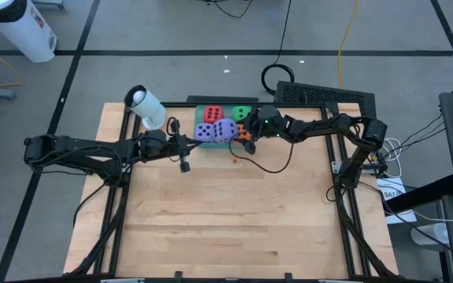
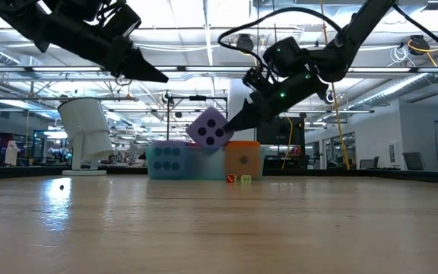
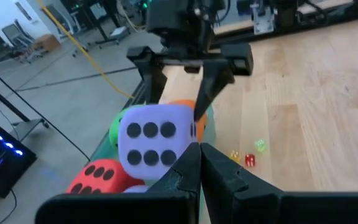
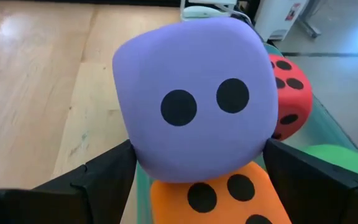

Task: Pick & Place Dice
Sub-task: Put the violet die into the blue bin

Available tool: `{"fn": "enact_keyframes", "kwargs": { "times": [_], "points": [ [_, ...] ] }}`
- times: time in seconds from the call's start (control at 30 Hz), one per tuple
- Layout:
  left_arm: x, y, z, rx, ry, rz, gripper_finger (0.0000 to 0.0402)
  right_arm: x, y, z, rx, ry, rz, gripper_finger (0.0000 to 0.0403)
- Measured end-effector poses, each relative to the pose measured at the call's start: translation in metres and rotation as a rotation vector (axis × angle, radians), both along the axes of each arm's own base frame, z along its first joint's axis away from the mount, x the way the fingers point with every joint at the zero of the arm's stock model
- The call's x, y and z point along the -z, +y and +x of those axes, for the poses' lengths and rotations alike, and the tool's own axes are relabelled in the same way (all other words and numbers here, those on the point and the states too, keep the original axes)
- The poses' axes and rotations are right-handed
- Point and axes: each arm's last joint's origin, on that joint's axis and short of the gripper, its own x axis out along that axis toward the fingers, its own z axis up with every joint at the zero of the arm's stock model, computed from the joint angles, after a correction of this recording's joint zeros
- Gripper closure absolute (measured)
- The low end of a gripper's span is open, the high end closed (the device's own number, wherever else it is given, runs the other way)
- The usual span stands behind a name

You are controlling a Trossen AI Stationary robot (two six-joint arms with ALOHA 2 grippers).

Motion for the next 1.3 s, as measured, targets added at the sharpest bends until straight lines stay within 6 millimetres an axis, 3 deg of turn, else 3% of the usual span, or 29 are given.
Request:
{"fn": "enact_keyframes", "kwargs": {
  "times": [0.2,0.6,0.93,1.1,1.3],
  "points": [
    [-0.001,0.0,0.0,-0.006,-0.016,-0.013,0.0383,-0.004,0.005,0.005,-0.034,-0.005,-0.061,0.0072],
    [0.0,0.002,0.0,-0.021,-0.021,-0.052,0.0382,-0.009,0.003,0.003,0.022,-0.031,-0.006,0.0046],
    [0.001,0.017,-0.004,-0.085,-0.045,-0.153,0.0385,-0.041,0.009,-0.005,0.038,-0.127,0.015,0.0041],
    [0.01,0.034,0.009,-0.093,0.021,-0.271,0.0396,-0.053,0.011,-0.009,0.035,-0.156,-0.003,0.0086],
    [0.013,0.06,0.045,-0.159,0.08,-0.291,0.0398,-0.054,0.011,-0.009,0.017,-0.157,-0.053,0.0212]
  ]
}}
